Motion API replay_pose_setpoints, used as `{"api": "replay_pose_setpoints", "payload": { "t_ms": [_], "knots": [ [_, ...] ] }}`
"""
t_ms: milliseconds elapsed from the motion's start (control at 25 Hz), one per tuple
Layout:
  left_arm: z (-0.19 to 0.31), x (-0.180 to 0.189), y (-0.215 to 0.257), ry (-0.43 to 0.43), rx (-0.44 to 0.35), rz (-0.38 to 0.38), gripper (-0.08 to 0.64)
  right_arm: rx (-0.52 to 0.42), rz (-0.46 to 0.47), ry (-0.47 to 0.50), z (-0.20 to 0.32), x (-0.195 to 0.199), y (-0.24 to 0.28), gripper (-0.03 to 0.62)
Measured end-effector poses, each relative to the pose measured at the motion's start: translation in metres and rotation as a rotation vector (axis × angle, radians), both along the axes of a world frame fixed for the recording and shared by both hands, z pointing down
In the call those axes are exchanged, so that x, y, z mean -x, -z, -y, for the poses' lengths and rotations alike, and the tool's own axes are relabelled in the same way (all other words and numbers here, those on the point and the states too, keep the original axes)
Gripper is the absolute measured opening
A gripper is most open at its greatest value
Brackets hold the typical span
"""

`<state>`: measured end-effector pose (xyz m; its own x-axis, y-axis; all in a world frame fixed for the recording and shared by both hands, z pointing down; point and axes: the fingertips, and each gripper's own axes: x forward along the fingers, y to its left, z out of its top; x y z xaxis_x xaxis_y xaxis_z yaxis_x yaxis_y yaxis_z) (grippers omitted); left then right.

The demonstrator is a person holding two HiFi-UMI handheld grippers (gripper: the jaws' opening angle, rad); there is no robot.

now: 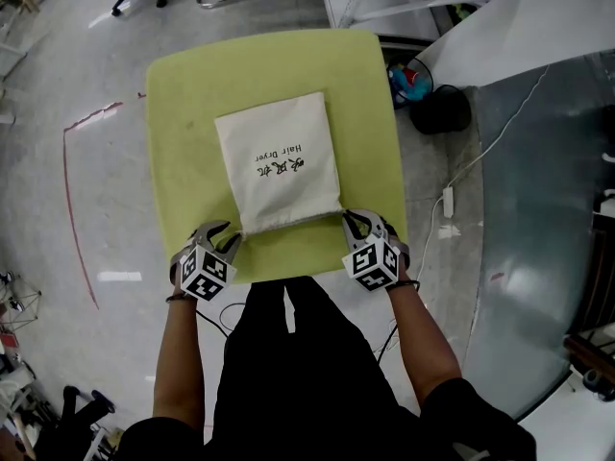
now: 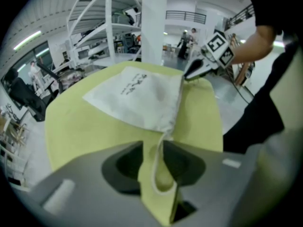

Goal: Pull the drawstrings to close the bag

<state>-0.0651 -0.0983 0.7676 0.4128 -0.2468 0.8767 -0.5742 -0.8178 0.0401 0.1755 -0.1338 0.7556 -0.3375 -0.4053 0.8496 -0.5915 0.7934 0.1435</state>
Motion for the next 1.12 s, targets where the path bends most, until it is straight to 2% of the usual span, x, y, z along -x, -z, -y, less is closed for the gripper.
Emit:
{"api": "replay_pose_setpoints", "payload": {
  "t_ms": [280,560,760,920,1120],
  "knots": [
    [0.001,-0.004,-0.008,-0.075,-0.006,0.045,0.135,0.002,-0.022,0.022,0.0,0.001,-0.005,0.029],
    [-0.001,-0.014,-0.008,-0.134,-0.014,0.062,0.08,-0.004,-0.033,0.027,0.004,0.0,-0.004,0.031],
    [-0.003,-0.018,-0.007,-0.131,-0.022,0.059,0.018,-0.015,-0.048,0.044,0.006,0.0,-0.005,0.031],
    [-0.005,-0.018,-0.009,-0.121,-0.017,0.052,0.006,0.012,-0.026,0.032,0.005,0.003,-0.005,0.017],
    [-0.004,-0.011,0.0,-0.038,-0.014,0.006,0.005,-0.008,0.031,-0.029,0.007,0.0,0.013,0.012]
  ]
}}
